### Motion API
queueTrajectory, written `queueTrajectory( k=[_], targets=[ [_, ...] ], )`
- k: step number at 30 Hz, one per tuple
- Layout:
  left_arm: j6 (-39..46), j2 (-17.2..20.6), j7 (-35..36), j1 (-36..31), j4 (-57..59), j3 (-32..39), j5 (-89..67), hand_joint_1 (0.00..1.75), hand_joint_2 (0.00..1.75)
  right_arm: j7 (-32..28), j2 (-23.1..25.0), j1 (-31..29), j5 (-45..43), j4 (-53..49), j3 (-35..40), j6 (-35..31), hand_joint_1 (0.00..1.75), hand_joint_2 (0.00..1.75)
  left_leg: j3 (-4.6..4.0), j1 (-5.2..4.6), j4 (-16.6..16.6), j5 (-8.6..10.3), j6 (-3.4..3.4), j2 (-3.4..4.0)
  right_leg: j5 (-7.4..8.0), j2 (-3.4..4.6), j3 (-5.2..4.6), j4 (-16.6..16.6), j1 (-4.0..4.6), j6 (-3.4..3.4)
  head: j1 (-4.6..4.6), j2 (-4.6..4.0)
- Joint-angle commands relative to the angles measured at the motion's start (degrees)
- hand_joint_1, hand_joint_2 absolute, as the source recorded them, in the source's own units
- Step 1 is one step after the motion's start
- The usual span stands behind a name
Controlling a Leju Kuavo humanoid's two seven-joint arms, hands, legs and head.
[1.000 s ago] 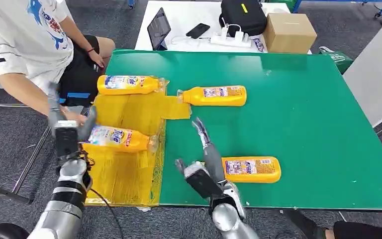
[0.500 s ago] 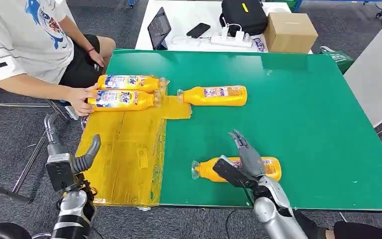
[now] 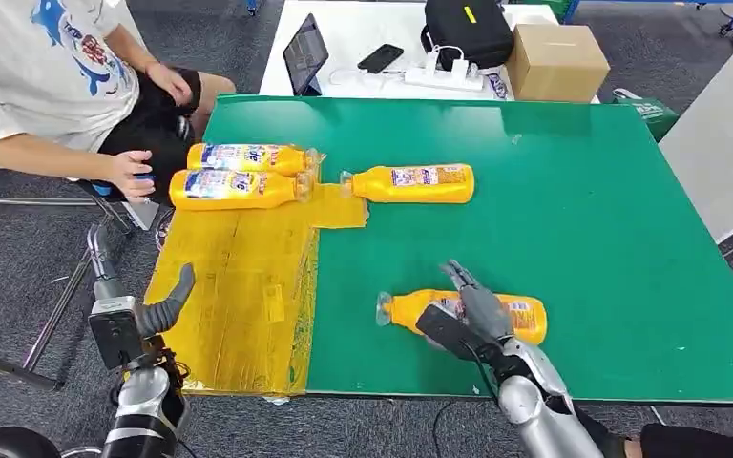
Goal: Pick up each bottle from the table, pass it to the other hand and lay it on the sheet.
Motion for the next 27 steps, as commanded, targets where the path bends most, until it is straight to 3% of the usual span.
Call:
queueTrajectory(
  k=[1,8,20,27],
  targets=[
    [-0.2,0.2,0.2,-2.5,5.0,0.2,0.2,0.00,1.75,-1.1,-3.6,-4.3,-3.3,7.0,1.2,4.1,0.00,1.75,0.13,0.02,0.0,-0.01,-0.01,-0.02,-0.01,-0.07,0.15,-0.1,0.03,-0.03,0.00,0.00],
    [-1.1,0.3,0.2,-3.0,6.0,-0.2,0.5,0.00,1.75,-1.3,-4.4,-4.5,-4.3,7.0,1.6,4.9,0.00,1.75,0.26,0.04,0.0,-0.07,-0.03,-0.01,-0.06,-0.09,0.28,-0.1,0.06,-0.07,0.00,0.00],
    [-2.5,0.2,0.2,-4.7,10.4,-1.5,1.5,0.00,1.75,4.3,-21.6,-5.9,-10.1,-1.7,7.4,14.5,0.00,1.75,0.16,-0.10,0.0,-0.05,0.02,-0.14,-0.07,-0.21,0.23,0.0,-0.09,-0.02,-0.02,0.00],
    [-3.6,0.0,0.2,-5.7,12.8,-1.8,1.7,0.00,1.75,5.4,-25.0,-3.9,-11.2,-3.8,8.9,15.9,0.00,1.75,0.21,-0.09,0.0,-0.06,0.01,-0.16,-0.07,-0.22,0.28,0.0,-0.10,-0.04,-0.02,0.00]
  ],
)
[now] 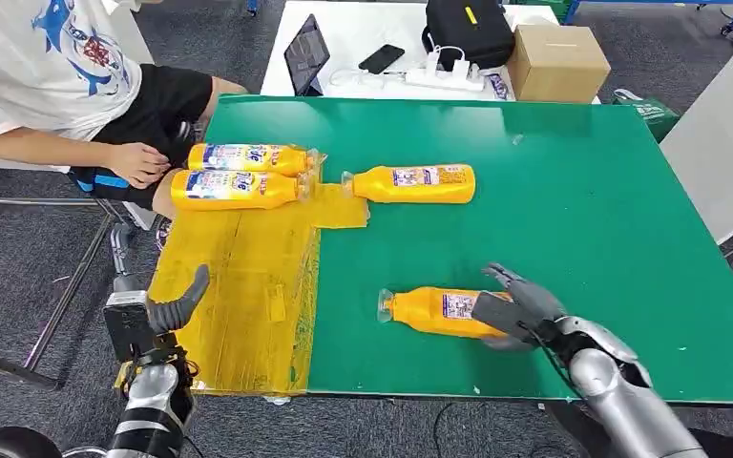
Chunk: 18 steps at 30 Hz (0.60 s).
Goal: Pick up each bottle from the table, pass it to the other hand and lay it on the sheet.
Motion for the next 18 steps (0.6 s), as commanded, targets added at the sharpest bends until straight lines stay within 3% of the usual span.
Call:
queueTrajectory(
  k=[1,6,13,14,15,16,18],
  targets=[
    [-0.9,0.0,0.2,-3.4,7.3,-0.9,0.5,0.00,1.75,0.9,-6.9,0.3,-0.7,-2.2,5.4,0.9,0.00,1.75,0.24,0.02,0.0,-0.09,-0.05,-0.06,-0.11,-0.15,0.27,0.0,0.04,-0.10,-0.02,0.00],
    [-1.4,-0.3,0.2,-3.7,8.1,-1.1,0.7,0.00,1.75,2.3,-6.8,0.0,-0.6,-1.6,7.2,1.3,0.00,1.75,0.35,0.07,0.0,-0.14,-0.07,-0.03,-0.14,-0.15,0.34,0.0,0.10,-0.13,-0.04,0.00],
    [-1.3,-0.9,0.3,-4.9,10.6,-2.5,0.8,0.00,1.75,1.3,2.8,-4.7,3.6,12.9,12.9,-2.5,0.00,1.75,0.39,0.14,-0.1,-0.08,-0.06,0.24,0.03,0.12,0.36,-0.2,0.18,-0.11,-0.04,0.00],
    [-1.2,-0.9,0.2,-4.9,10.8,-2.8,0.7,0.00,1.75,0.8,3.8,-5.1,3.9,14.3,13.2,-3.4,0.91,1.75,0.23,0.13,-0.1,-0.04,-0.05,0.19,0.04,0.11,0.21,-0.2,0.16,-0.07,-0.02,0.00],
    [-1.3,-1.0,0.2,-4.9,11.0,-3.0,0.7,0.00,1.75,0.4,5.2,-4.8,4.0,15.2,12.9,-4.4,1.31,1.75,0.31,0.16,-0.1,-0.06,-0.06,0.22,0.04,0.12,0.29,-0.2,0.19,-0.09,-0.02,0.00],
    [-1.3,-1.2,0.2,-4.7,11.1,-3.1,0.7,0.00,1.75,0.4,5.6,-4.6,4.2,15.3,13.0,-4.8,1.31,1.75,0.27,0.13,-0.1,-0.04,-0.05,0.21,0.04,0.10,0.22,-0.2,0.15,-0.08,-0.02,0.00],
    [-1.2,-1.2,0.2,-4.7,11.4,-3.4,0.5,0.00,1.75,-0.3,7.4,-3.8,4.8,16.8,12.2,-6.7,1.71,1.75,0.33,0.14,-0.1,-0.04,-0.07,0.16,0.02,0.04,0.29,-0.2,0.17,-0.09,-0.04,0.00]
  ],
)
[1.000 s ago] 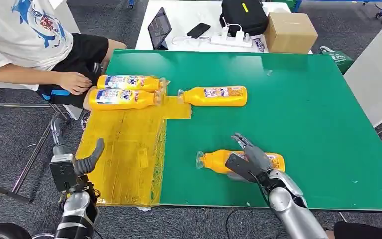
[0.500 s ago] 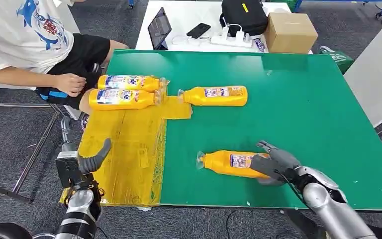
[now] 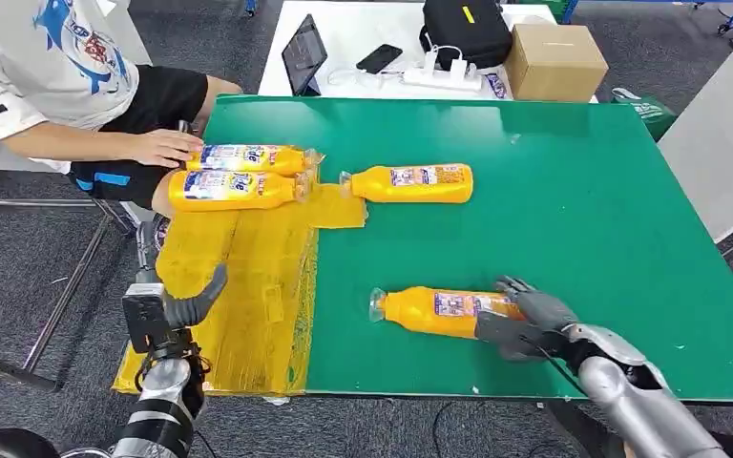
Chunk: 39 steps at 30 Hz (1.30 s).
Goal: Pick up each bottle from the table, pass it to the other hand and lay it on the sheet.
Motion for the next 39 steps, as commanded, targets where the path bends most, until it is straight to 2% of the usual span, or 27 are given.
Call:
queueTrajectory(
  k=[1,15,20,23,26,27,28,30,32,33,39],
  targets=[
    [0.1,-0.5,0.2,-2.1,6.1,-1.9,0.0,0.00,1.75,-1.7,10.0,-2.1,1.6,13.9,4.7,-4.2,1.71,1.75,0.34,0.12,-0.1,-0.03,-0.05,0.15,0.02,0.03,0.33,-0.2,0.14,-0.08,-0.02,0.00],
    [-0.6,-0.9,0.6,-0.9,4.5,-2.3,-0.1,0.00,1.75,-2.8,11.8,3.4,2.3,8.3,-0.9,-8.6,1.75,1.75,0.83,0.16,-0.1,-0.17,-0.06,0.22,-0.03,0.12,0.72,-0.2,0.23,-0.10,-0.02,0.00],
    [-1.7,-1.5,1.5,0.6,1.9,-2.5,0.3,0.00,1.75,-6.8,16.9,7.3,3.5,1.0,-8.7,-14.9,1.75,1.75,0.82,0.15,-0.1,-0.17,-0.06,0.20,-0.05,0.10,0.72,-0.1,0.22,-0.11,0.00,0.00],
    [-1.7,-1.6,1.5,0.6,1.8,-2.5,0.2,0.00,1.75,-6.6,17.0,7.2,3.7,0.8,-8.6,-14.8,1.75,1.75,0.72,0.12,0.0,-0.19,-0.07,0.30,-0.04,0.21,0.60,-0.1,0.18,-0.12,-0.02,0.00],
    [-4.5,-2.2,3.6,2.6,-1.0,-2.4,2.6,0.00,1.75,-14.2,25.4,8.9,5.0,-6.2,-16.7,-27.6,1.75,1.75,0.53,0.11,0.0,-0.20,-0.08,0.38,-0.03,0.32,0.40,0.0,0.17,-0.11,-0.04,0.00],
    [-6.6,-2.5,5.3,3.4,-2.0,-2.6,4.8,0.00,1.75,-16.2,28.0,9.5,7.4,-9.6,-18.5,-34.0,1.75,1.75,0.43,0.07,0.0,-0.16,-0.04,0.35,-0.02,0.34,0.29,0.0,0.11,-0.08,-0.02,0.00],
    [-8.3,-2.6,6.4,3.9,-2.5,-3.1,6.2,0.00,1.75,-17.6,29.5,10.1,9.9,-12.2,-19.1,-39.1,1.75,1.75,0.43,0.09,0.0,-0.21,-0.06,0.33,-0.07,0.29,0.33,0.1,0.14,-0.12,0.02,0.00],
    [-13.6,-2.4,10.0,4.5,-2.9,-5.4,10.6,0.00,1.75,-21.3,31.8,11.7,9.6,-17.8,-19.4,-46.7,1.75,1.75,0.31,0.11,0.1,-0.26,-0.07,0.36,-0.13,0.29,0.22,0.1,0.13,-0.13,-0.04,0.00],
    [-19.3,-1.7,12.4,4.5,-2.7,-8.1,14.6,0.00,1.75,-23.8,32.4,12.4,9.3,-19.6,-19.5,-50.5,1.75,1.75,0.17,0.10,0.0,-0.15,-0.04,0.21,-0.08,0.16,0.09,0.1,0.12,-0.08,-0.04,0.00],
    [-22.7,-1.1,13.9,4.5,-2.7,-10.0,17.1,0.00,1.75,-26.1,34.2,12.9,10.0,-19.9,-21.9,-50.5,1.75,1.75,0.28,0.12,0.0,-0.21,-0.06,0.18,-0.15,0.10,0.22,0.1,0.15,-0.11,-0.02,0.00],
    [-23.4,-0.9,14.2,4.6,-3.1,-10.6,17.7,0.00,1.75,-28.5,34.5,12.9,8.1,-18.7,-22.8,-50.5,1.75,1.75,0.34,0.14,0.0,-0.24,-0.04,0.19,-0.16,0.10,0.34,0.0,0.17,-0.12,-0.02,0.00]
  ],
)
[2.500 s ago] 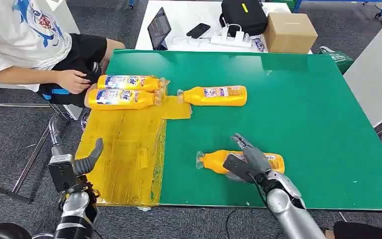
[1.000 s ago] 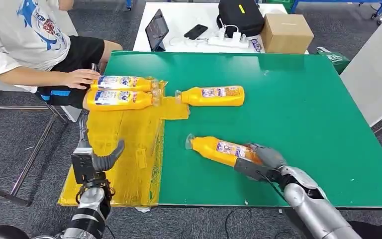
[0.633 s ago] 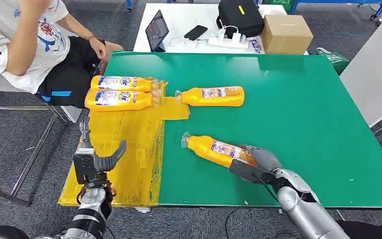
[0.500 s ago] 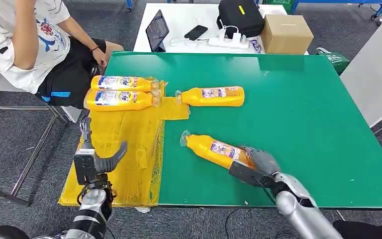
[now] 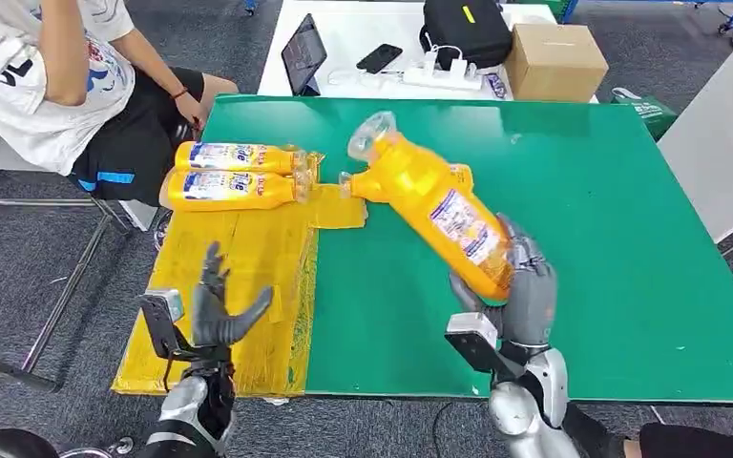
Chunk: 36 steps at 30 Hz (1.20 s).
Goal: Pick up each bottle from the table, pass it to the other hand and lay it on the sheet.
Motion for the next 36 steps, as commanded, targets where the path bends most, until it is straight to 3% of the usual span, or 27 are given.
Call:
queueTrajectory(
  k=[1,5,9,17,19,27,36],
  targets=[
    [-0.9,1.4,1.0,-0.2,-0.2,-4.0,1.2,0.00,1.75,-2.3,4.6,0.8,-1.4,-2.7,-5.5,-0.4,1.75,1.75,0.21,0.01,0.0,-0.07,-0.02,0.01,-0.07,-0.07,0.23,0.0,0.03,-0.06,0.00,0.00],
    [-10.0,3.6,3.2,-1.1,1.3,-7.1,5.8,0.00,1.75,-8.7,7.4,0.2,-3.0,0.5,-8.4,-0.4,1.75,1.75,0.13,-0.03,0.0,-0.03,-0.03,0.00,-0.07,-0.05,0.13,0.0,-0.02,0.00,0.00,0.00],
    [-17.8,5.6,2.9,-1.1,2.1,-9.3,7.7,0.00,1.75,-10.5,6.7,-0.6,-4.7,6.9,-5.7,-0.2,1.75,1.75,0.31,0.01,-0.1,-0.07,-0.05,0.09,-0.07,0.02,0.29,-0.1,0.03,-0.03,0.00,0.00],
    [-17.9,5.6,2.8,-0.9,1.9,-9.2,7.7,0.00,1.75,-10.7,6.6,-0.8,-5.2,7.7,-5.4,-0.4,1.75,1.75,0.38,0.05,-0.1,-0.12,-0.04,0.12,-0.13,0.04,0.38,-0.1,0.07,0.03,0.00,0.00],
    [-21.3,6.4,2.9,-0.8,1.6,-10.3,8.7,0.00,1.75,-10.6,6.3,-0.6,-5.5,7.9,-4.7,0.3,1.75,1.75,0.24,0.02,-0.1,-0.07,-0.03,0.08,-0.11,0.03,0.25,-0.1,0.03,0.06,0.00,0.00],
    [-34.6,8.6,0.5,0.6,-0.1,-13.2,14.2,0.00,1.75,-11.1,7.1,-1.4,-9.1,22.7,8.1,8.1,1.75,1.75,0.37,0.06,-0.1,-0.11,-0.07,0.24,-0.10,0.17,0.34,-0.1,0.08,0.00,0.00,0.00],
    [-33.7,8.5,0.8,0.4,-0.1,-15.0,14.1,0.00,1.75,-11.1,11.0,-4.8,-9.0,37.9,17.7,11.3,1.75,1.75,0.33,0.11,-0.1,-0.12,-0.05,0.16,-0.14,0.10,0.32,-0.1,0.11,0.01,0.00,0.00]
  ],
)
